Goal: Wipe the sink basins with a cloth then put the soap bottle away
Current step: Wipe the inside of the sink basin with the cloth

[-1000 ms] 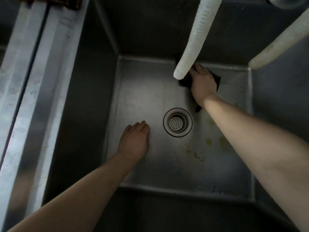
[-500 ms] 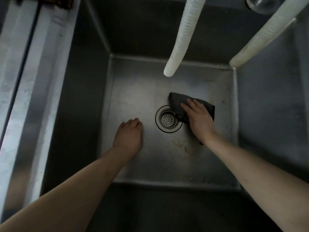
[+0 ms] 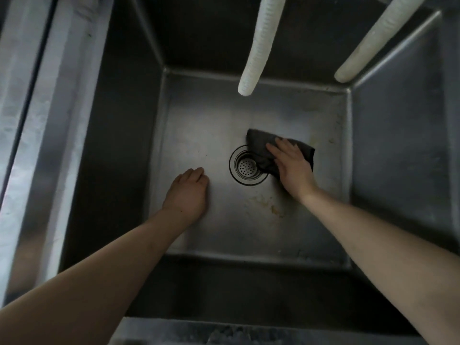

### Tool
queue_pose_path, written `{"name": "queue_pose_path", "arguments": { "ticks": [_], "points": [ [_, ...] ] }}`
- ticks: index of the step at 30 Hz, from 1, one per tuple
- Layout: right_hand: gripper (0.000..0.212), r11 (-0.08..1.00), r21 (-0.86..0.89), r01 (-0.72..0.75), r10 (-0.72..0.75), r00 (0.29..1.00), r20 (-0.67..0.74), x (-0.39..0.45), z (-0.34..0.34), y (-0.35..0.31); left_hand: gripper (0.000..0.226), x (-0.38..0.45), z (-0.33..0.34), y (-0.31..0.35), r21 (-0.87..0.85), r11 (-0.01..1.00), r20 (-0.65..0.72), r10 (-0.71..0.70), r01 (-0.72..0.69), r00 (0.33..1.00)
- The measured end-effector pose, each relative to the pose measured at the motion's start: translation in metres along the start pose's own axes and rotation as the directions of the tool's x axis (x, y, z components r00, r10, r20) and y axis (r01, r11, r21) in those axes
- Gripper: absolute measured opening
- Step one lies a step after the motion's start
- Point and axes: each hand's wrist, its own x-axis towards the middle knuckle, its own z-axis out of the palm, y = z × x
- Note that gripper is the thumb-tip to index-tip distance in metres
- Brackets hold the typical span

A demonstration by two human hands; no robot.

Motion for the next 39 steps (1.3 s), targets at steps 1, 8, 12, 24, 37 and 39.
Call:
{"name": "queue_pose_path", "arguments": {
  "ticks": [1,8,12,24,37,39],
  "points": [
    [0.049,1.000,0.006,0.023,-0.024,1.000,0.004,-0.015,0.000,0.001,0.058,-0.004,-0.001,0.001,0.008,1.000,-0.002,-0.004,0.004,1.000],
    [0.057,0.967,0.004,0.255,-0.254,0.961,0.110,-0.085,0.020,-0.032,0.055,-0.027,0.001,0.006,0.040,0.998,0.056,-0.046,0.044,0.997],
    [0.064,0.946,0.060,0.319,-0.325,0.931,0.168,-0.078,0.036,-0.060,0.051,-0.032,0.001,0.001,0.042,0.997,0.062,-0.073,0.071,0.995],
    [0.055,0.646,0.245,0.723,-0.685,0.408,0.604,-0.115,0.008,-0.042,0.047,-0.051,-0.001,-0.002,0.079,0.993,0.115,-0.100,0.091,0.988],
    [0.057,0.699,0.144,0.700,-0.670,0.572,0.472,-0.084,-0.004,-0.016,0.048,-0.051,0.006,0.014,0.057,0.997,0.119,-0.054,0.048,0.991],
    [0.056,0.865,0.076,0.496,-0.483,0.781,0.396,-0.066,-0.008,-0.013,0.049,-0.049,0.008,0.014,0.058,0.997,0.120,-0.055,0.048,0.991]
  ]
}}
